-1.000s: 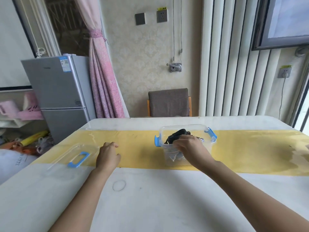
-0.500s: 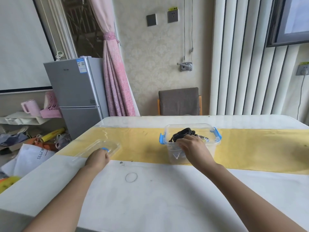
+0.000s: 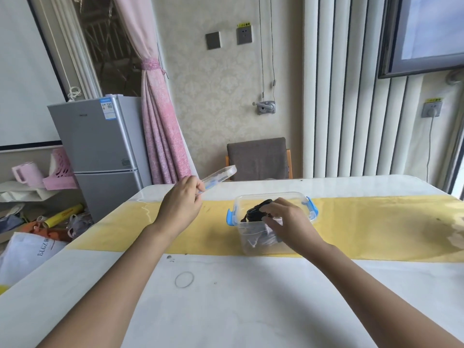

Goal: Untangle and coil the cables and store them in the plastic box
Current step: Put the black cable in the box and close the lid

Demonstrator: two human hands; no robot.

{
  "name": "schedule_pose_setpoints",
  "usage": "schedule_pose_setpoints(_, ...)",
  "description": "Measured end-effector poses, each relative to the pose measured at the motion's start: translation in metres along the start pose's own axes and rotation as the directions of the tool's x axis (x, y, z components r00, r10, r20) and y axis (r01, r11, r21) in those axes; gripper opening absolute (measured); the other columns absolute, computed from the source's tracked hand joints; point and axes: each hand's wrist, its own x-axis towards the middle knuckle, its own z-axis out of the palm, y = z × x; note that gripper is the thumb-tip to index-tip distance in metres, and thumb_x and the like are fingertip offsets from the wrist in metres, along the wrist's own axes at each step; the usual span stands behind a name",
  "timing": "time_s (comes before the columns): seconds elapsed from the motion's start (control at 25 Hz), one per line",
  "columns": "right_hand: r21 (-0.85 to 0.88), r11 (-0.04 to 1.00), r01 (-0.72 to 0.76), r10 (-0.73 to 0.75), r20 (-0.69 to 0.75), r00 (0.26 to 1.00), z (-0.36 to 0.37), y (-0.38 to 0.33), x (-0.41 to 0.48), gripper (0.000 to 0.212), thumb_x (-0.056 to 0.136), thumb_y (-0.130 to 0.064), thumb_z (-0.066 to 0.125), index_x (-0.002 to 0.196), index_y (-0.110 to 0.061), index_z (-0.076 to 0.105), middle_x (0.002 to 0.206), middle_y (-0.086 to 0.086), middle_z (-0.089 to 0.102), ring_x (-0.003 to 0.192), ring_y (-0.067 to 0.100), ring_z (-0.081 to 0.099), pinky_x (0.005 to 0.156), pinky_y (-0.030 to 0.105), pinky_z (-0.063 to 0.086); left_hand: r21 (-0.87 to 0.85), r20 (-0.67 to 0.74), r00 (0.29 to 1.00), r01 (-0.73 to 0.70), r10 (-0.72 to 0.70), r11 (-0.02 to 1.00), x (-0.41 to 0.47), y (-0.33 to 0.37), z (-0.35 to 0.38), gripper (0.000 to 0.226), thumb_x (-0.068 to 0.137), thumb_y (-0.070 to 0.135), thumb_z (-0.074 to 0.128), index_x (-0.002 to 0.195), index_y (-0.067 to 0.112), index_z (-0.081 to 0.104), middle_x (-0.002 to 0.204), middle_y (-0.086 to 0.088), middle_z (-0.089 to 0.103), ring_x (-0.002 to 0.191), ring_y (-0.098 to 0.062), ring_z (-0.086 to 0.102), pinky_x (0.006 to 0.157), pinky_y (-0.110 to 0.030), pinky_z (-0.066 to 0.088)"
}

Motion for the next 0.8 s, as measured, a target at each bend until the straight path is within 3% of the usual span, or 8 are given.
schedule_pose_setpoints(0.12,0.096,0.994,-0.044,0.062,-0.192,0.98,-0.027,0.002,0.008,0.048,0.084,-0.019,0.069,0.129,-0.021,0.052,0.116,-0.008,0.047,0.096,0.004,0.052,0.083,0.016,0.048,0.018,-0.096,0.972,-0.211,0.212,0.977,0.021,0.033,-0.021,0.018,0.084,-0.001,0.055,0.095,0.012,0.06,0.09,0.005,0.053,0.085,-0.015,0.053,0.073,-0.027,0.04)
schedule_pose_setpoints(0.24,0.198,0.977,-0.083,0.128,-0.224,0.966,-0.047,0.004,0.023,0.076,0.078,-0.03,0.075,0.141,-0.025,0.032,0.133,-0.009,0.04,0.118,0.002,0.042,0.096,0.016,0.038,-0.094,0.043,0.957,-0.281,0.286,0.955,0.042,0.063,-0.041,0.02,0.083,0.003,0.058,0.092,0.022,0.059,0.082,0.008,0.05,0.078,-0.008,0.049,0.071,-0.023,0.039)
schedule_pose_setpoints(0.32,0.276,0.955,-0.112,0.166,-0.179,0.97,-0.057,0.007,0.034,0.068,0.079,-0.038,0.072,0.136,-0.022,0.039,0.133,-0.007,0.048,0.12,0.007,0.046,0.099,0.025,0.039,-0.23,0.192,0.955,-0.181,0.227,0.956,0.056,0.08,-0.05,0.018,0.082,0.008,0.063,0.087,0.025,0.059,0.076,0.009,0.049,0.069,-0.004,0.047,0.067,-0.019,0.039)
schedule_pose_setpoints(0.44,0.37,0.92,-0.128,0.181,-0.113,0.977,-0.067,0.015,0.044,0.035,0.085,-0.035,0.066,0.102,-0.006,0.057,0.099,0.01,0.068,0.09,0.022,0.064,0.083,0.038,0.054,-0.348,0.221,0.959,-0.093,0.178,0.933,0.078,0.093,-0.05,0.015,0.081,0.016,0.071,0.092,0.024,0.065,0.067,0.011,0.047,0.064,-0.001,0.047,0.068,-0.018,0.042)
schedule_pose_setpoints(0.56,0.565,0.802,-0.195,0.288,-0.08,0.954,-0.071,0.019,0.045,0.013,0.091,-0.014,0.059,0.087,-0.002,0.056,0.075,0.009,0.062,0.066,0.016,0.06,0.07,0.029,0.054,-0.393,0.18,0.982,0.023,0.053,0.919,0.094,0.085,-0.03,0.024,0.079,0.021,0.074,0.101,0.026,0.066,0.078,0.012,0.058,0.083,-0.006,0.058,0.081,-0.024,0.045)
schedule_pose_setpoints(0.68,0.708,0.568,-0.419,0.47,0.139,0.872,-0.07,0.03,0.04,0.016,0.093,-0.012,0.055,0.083,0.001,0.056,0.07,0.01,0.056,0.058,0.015,0.058,0.069,0.028,0.057,-0.431,0.225,0.948,0.304,-0.225,0.85,0.089,0.063,0.008,0.038,0.079,0.023,0.074,0.115,0.018,0.06,0.098,0.004,0.061,0.097,-0.014,0.06,0.089,-0.03,0.048)
schedule_pose_setpoints(0.76,0.679,0.48,-0.555,0.586,0.222,0.779,-0.065,0.04,0.039,0.015,0.092,-0.01,0.057,0.092,0.006,0.058,0.069,0.012,0.055,0.055,0.017,0.056,0.071,0.033,0.058,-0.409,0.313,0.874,0.476,-0.371,0.778,0.074,0.046,0.04,0.033,0.08,0.02,0.073,0.109,0.008,0.063,0.092,-0.002,0.064,0.086,-0.019,0.062,0.086,-0.038,0.052)
schedule_pose_setpoints(0.8,0.647,0.474,-0.597,0.634,0.22,0.742,-0.062,0.044,0.039,0.021,0.091,-0.009,0.06,0.106,0.006,0.056,0.071,0.014,0.057,0.056,0.019,0.055,0.073,0.037,0.056,-0.4,0.362,0.842,0.529,-0.401,0.749,0.065,0.039,0.054,0.025,0.08,0.018,0.072,0.1,0.002,0.067,0.08,-0.004,0.065,0.076,-0.02,0.062,0.082,-0.041,0.053)
